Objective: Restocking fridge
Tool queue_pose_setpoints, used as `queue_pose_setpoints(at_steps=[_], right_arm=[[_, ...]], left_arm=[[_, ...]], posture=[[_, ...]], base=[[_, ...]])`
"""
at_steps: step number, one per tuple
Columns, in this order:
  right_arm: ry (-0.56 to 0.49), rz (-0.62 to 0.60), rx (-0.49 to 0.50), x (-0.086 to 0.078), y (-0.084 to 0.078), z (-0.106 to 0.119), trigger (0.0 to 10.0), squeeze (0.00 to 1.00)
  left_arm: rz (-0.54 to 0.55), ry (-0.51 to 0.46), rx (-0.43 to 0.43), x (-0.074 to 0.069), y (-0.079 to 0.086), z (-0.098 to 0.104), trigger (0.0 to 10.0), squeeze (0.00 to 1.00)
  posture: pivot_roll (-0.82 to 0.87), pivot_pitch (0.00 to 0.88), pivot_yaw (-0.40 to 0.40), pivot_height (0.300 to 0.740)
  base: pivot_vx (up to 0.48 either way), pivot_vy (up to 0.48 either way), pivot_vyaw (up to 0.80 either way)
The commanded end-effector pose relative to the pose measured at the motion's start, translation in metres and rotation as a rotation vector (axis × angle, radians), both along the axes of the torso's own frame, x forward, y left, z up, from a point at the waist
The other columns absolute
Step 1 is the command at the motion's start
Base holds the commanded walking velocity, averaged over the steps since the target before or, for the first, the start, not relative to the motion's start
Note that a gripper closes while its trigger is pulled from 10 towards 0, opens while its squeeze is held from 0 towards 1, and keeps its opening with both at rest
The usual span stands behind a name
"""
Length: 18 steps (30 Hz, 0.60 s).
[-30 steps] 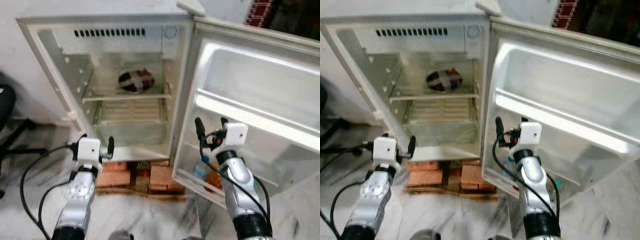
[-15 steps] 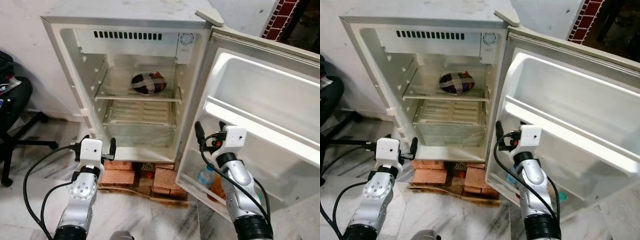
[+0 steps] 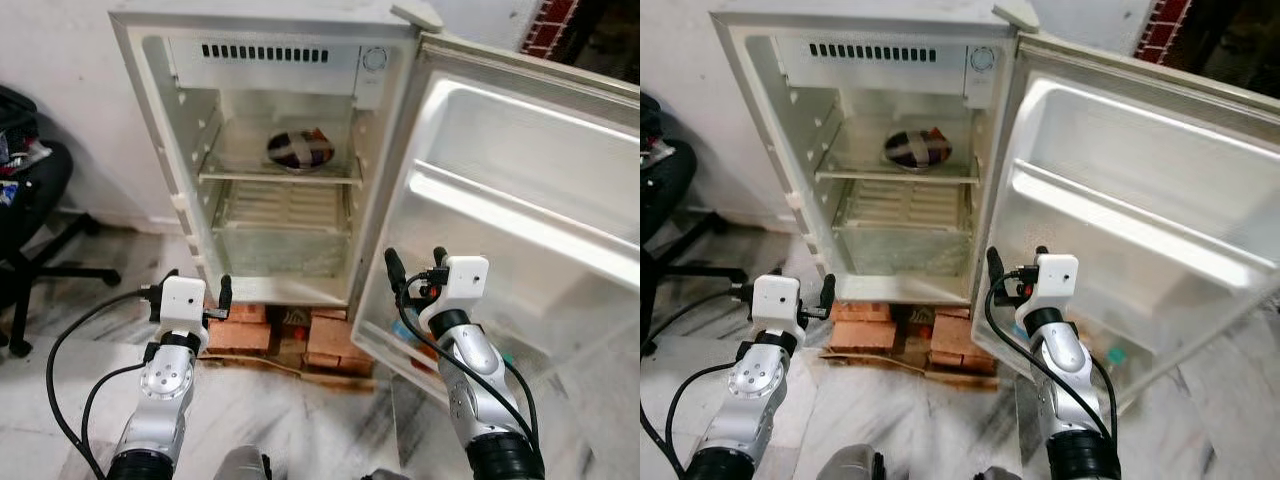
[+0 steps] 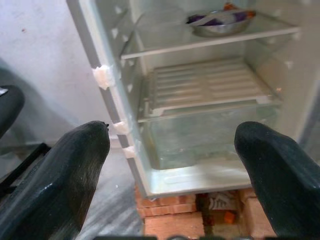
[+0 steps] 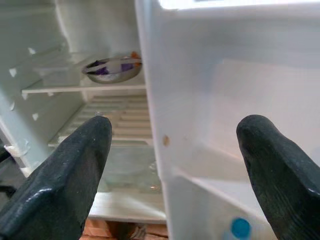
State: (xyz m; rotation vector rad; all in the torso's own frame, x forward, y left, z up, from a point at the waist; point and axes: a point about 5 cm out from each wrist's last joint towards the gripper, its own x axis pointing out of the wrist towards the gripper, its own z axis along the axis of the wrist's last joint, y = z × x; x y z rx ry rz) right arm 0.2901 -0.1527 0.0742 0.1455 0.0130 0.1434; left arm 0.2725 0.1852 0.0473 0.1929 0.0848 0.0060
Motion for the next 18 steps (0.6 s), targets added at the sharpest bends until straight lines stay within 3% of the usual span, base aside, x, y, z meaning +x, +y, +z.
queue_pose_setpoints(at_steps=[1,6,18], right_arm=[[-0.014,-0.024,-0.001,0.0,-0.0044,0.0022,10.0,0.0],[-0.018,-0.037,-0.016,0.0013,-0.0054,0.0033,10.0,0.0],[-0.036,-0.042,-0.061,0.0052,-0.0009,0.006,10.0,0.0]], left_arm=[[-0.014,0.01,0.01,-0.0011,-0.0008,-0.0017,10.0,0.0],[-0.026,0.009,0.012,-0.0002,-0.0018,-0.0012,10.0,0.0],[-0.086,-0.012,0.014,-0.0001,0.0033,0.0031,10.0,0.0]], posture=[[0.02,0.0,-0.017,0.74],[0.02,0.0,-0.013,0.74],[0.02,0.0,-0.009,0.74]], base=[[-0.289,0.0,0.0],[-0.275,0.0,0.0],[0.0,-0.022,0.0]])
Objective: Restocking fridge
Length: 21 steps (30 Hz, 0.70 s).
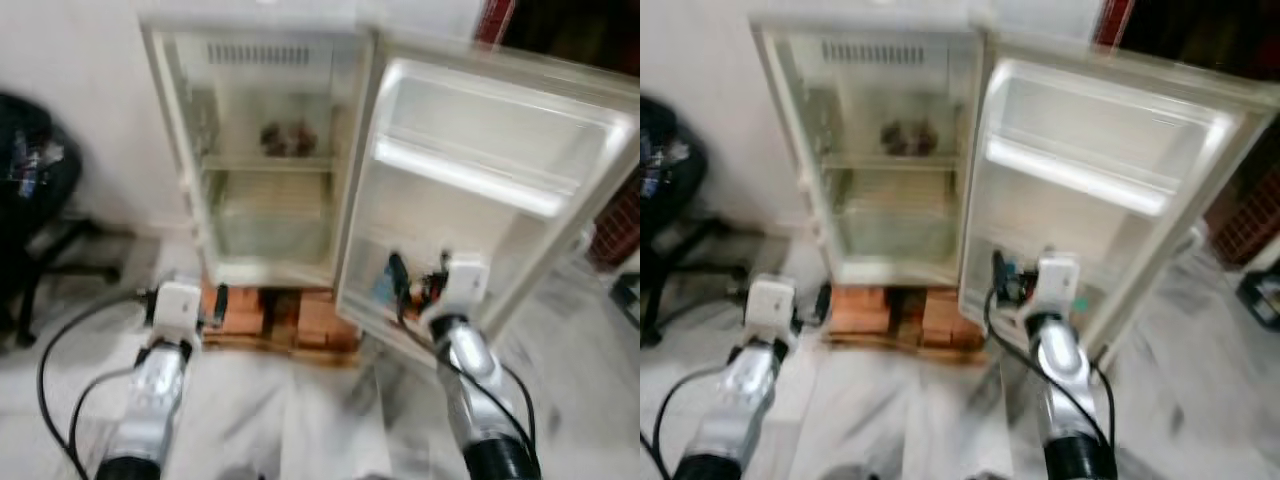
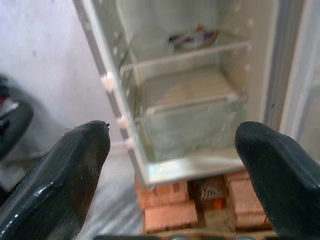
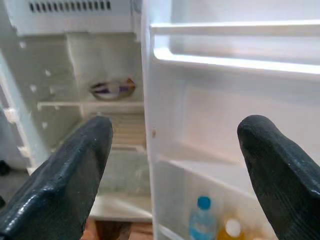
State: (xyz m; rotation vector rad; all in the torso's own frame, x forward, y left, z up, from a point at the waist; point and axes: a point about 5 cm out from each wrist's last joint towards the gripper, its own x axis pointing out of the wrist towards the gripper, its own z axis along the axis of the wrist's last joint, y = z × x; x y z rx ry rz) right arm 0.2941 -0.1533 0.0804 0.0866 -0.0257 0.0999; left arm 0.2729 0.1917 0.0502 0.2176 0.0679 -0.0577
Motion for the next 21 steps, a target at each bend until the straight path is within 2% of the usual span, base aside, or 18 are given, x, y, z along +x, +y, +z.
queue_pose_setpoints(at_steps=[1,5,6,8,21], right_arm=[[0.003,0.009,0.006,0.002,0.001,0.001,10.0,0.0],[-0.022,0.018,-0.018,0.003,0.004,0.003,10.0,0.0],[-0.009,0.076,0.001,0.003,0.01,0.004,10.0,0.0],[-0.007,0.108,0.03,0.002,0.012,0.004,10.0,0.0],[-0.001,0.206,0.057,-0.005,0.018,-0.001,10.0,0.0]], left_arm=[[-0.023,-0.002,-0.005,-0.001,-0.003,0.0,10.0,0.0],[-0.023,0.004,0.01,-0.001,-0.003,-0.001,10.0,0.0],[-0.024,0.004,0.014,-0.002,-0.003,-0.002,10.0,0.0],[-0.028,0.004,0.013,-0.002,-0.004,-0.002,10.0,0.0],[-0.042,0.01,0.019,-0.005,-0.008,-0.004,10.0,0.0]], posture=[[0.02,0.0,-0.009,0.74],[0.01,0.0,-0.009,0.74],[0.01,0.0,-0.008,0.74],[0.02,0.0,-0.009,0.74],[0.02,0.0,-0.007,0.74]], base=[[0.262,-0.398,0.0],[0.268,-0.395,0.0],[0.27,-0.394,0.0],[0.27,-0.394,0.0],[0.212,-0.408,0.0]])
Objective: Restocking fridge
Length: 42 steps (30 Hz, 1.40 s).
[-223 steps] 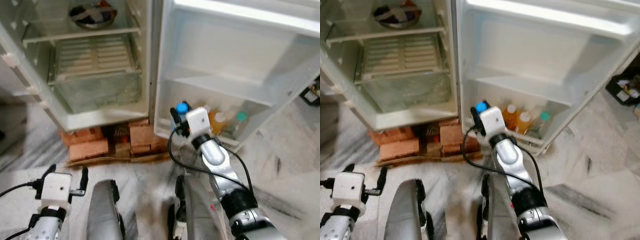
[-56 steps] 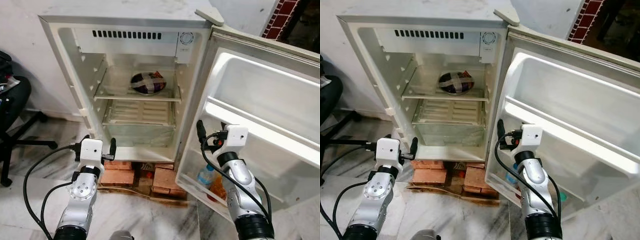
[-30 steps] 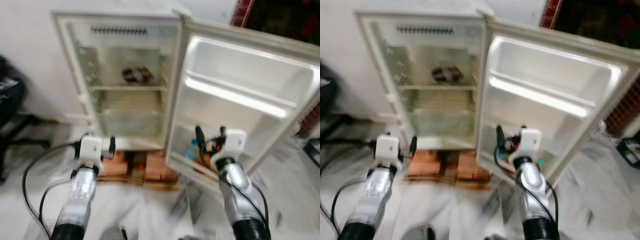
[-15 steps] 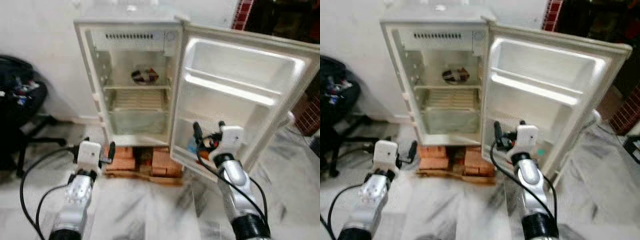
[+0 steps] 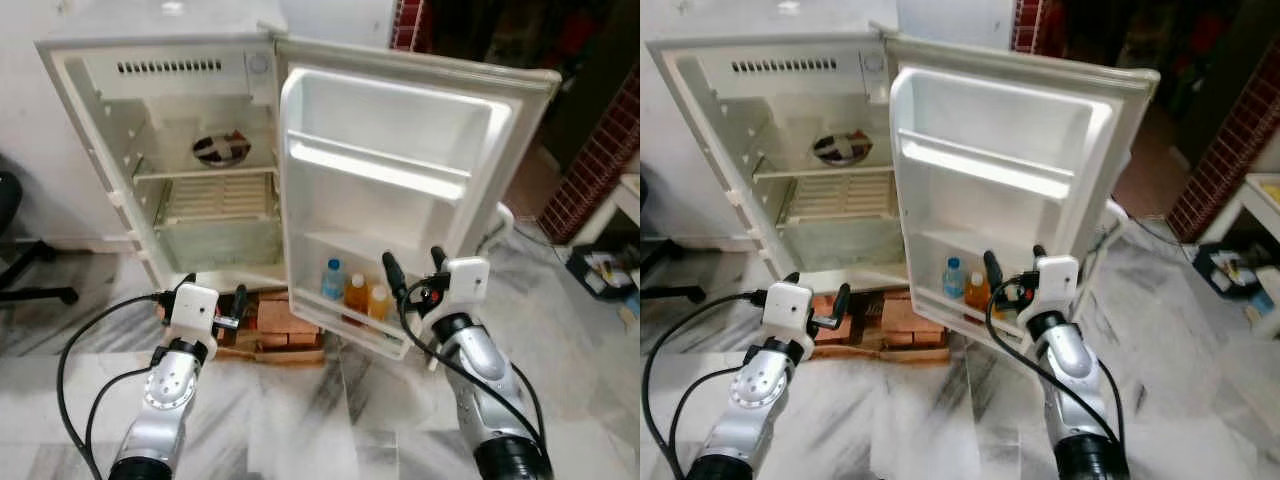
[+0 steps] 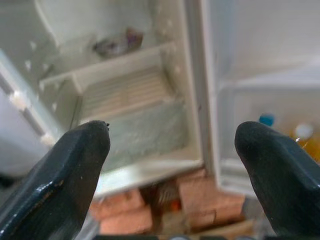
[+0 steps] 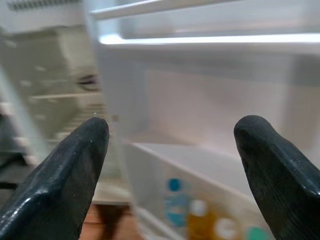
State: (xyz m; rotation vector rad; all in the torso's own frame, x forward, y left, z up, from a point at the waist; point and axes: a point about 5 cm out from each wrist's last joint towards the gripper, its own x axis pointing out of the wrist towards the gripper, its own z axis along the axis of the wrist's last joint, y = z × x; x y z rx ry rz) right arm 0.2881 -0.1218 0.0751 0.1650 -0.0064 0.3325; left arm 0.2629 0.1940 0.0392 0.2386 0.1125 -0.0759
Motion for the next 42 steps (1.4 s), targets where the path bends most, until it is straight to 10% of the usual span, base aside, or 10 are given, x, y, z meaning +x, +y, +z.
queue_pose_setpoints(at_steps=[1,33,42], right_arm=[[-0.016,-0.028,-0.018,0.001,-0.014,0.004,10.0,0.0],[-0.071,-0.06,-0.045,0.006,-0.016,0.011,10.0,0.0],[-0.054,-0.059,-0.048,0.008,-0.018,0.008,10.0,0.0]], left_arm=[[-0.029,-0.036,0.0,0.005,-0.01,0.007,10.0,0.0],[-0.012,-0.034,-0.029,0.004,-0.014,0.006,10.0,0.0],[-0.145,0.001,0.008,-0.025,-0.023,-0.007,10.0,0.0]], posture=[[0.02,0.0,-0.007,0.74],[0.02,0.0,-0.007,0.74],[0.03,0.0,-0.016,0.74]], base=[[0.274,-0.39,0.0],[0.274,-0.368,0.46],[0.0,0.0,0.0]])
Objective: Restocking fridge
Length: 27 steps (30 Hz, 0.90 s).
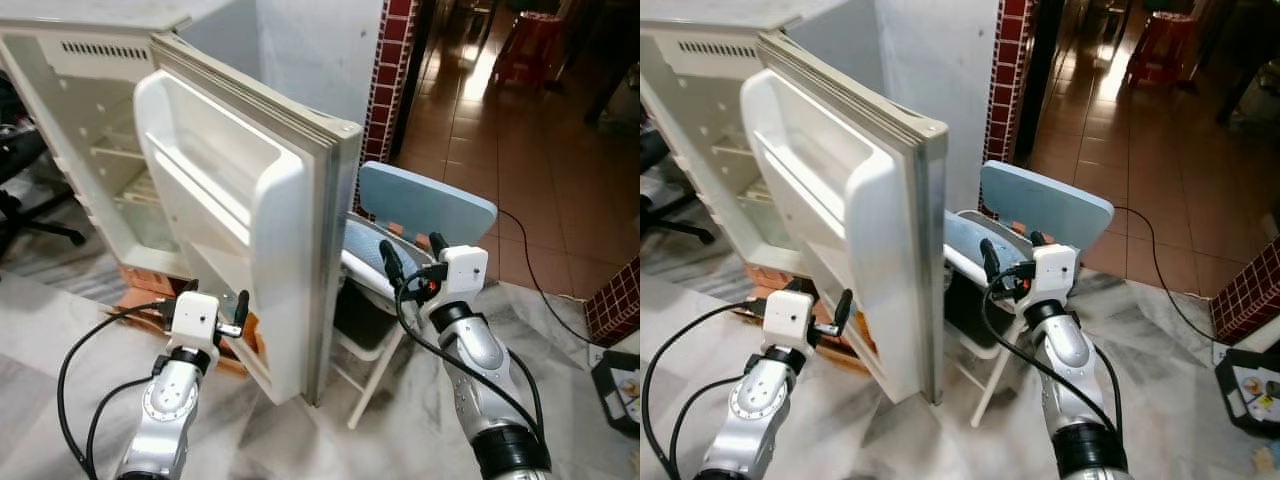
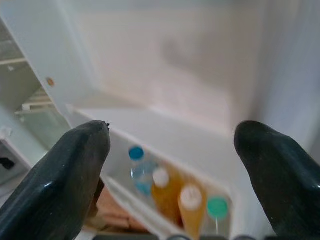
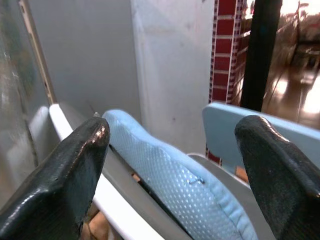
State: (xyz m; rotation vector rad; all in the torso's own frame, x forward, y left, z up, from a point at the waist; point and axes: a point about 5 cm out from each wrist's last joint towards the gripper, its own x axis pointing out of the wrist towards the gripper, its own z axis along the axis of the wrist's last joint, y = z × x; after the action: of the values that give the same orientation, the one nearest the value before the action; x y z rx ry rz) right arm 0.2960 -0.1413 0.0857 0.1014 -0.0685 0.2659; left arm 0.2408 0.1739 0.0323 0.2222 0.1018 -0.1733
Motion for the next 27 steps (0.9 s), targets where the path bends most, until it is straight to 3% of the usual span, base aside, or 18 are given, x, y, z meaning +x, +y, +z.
queue_pose_setpoints(at_steps=[1,8,16,17,18,20,21,22,23,27], right_arm=[[0.021,0.018,0.003,0.001,0.002,-0.004,10.0,0.0],[0.01,0.013,0.012,0.023,0.011,0.008,10.0,0.0],[-0.009,0.057,0.107,0.047,0.039,0.035,10.0,0.0],[-0.02,0.104,0.144,0.048,0.048,0.041,10.0,0.0],[-0.044,0.251,0.244,0.044,0.066,0.054,10.0,0.0],[-0.064,0.406,0.342,0.036,0.08,0.066,10.0,0.0],[-0.103,0.624,0.435,0.018,0.09,0.079,10.0,0.0],[-0.103,0.624,0.435,0.018,0.09,0.079,10.0,0.0],[-0.119,0.791,0.491,0.001,0.094,0.087,10.0,0.0],[-0.065,1.009,0.572,-0.022,0.087,0.086,10.0,0.0]], left_arm=[[-0.072,0.016,0.042,-0.009,-0.006,-0.004,10.0,0.0],[-0.177,0.03,0.161,-0.027,-0.02,-0.013,10.0,0.0],[-0.162,0.039,0.163,-0.026,-0.018,-0.014,10.0,0.0],[-0.161,0.041,0.165,-0.026,-0.018,-0.014,10.0,0.0],[-0.158,0.044,0.171,-0.027,-0.018,-0.015,10.0,0.0],[-0.154,0.047,0.177,-0.027,-0.018,-0.015,10.0,0.0],[-0.151,0.051,0.181,-0.027,-0.017,-0.016,10.0,0.0],[-0.151,0.051,0.181,-0.027,-0.017,-0.016,10.0,0.0],[-0.147,0.056,0.186,-0.028,-0.017,-0.016,10.0,0.0],[-0.149,0.061,0.19,-0.028,-0.018,-0.016,10.0,0.0]], posture=[[0.03,0.0,-0.016,0.74],[0.03,0.0,-0.015,0.74],[0.05,0.0,-0.019,0.74],[0.05,0.0,-0.022,0.74],[0.06,0.0,-0.026,0.74],[0.06,0.0,-0.028,0.74],[0.06,0.0,-0.03,0.74],[0.06,0.0,-0.03,0.74],[0.07,0.0,-0.032,0.74],[0.07,0.0,-0.037,0.74]], base=[[0.0,0.0,0.0],[0.0,0.0,0.0],[0.0,0.0,0.0],[0.0,0.0,0.0],[0.0,0.0,0.0],[0.0,0.0,0.0],[0.0,0.0,0.0],[0.0,0.0,0.0],[0.0,0.0,0.0],[0.0,0.0,0.0]])
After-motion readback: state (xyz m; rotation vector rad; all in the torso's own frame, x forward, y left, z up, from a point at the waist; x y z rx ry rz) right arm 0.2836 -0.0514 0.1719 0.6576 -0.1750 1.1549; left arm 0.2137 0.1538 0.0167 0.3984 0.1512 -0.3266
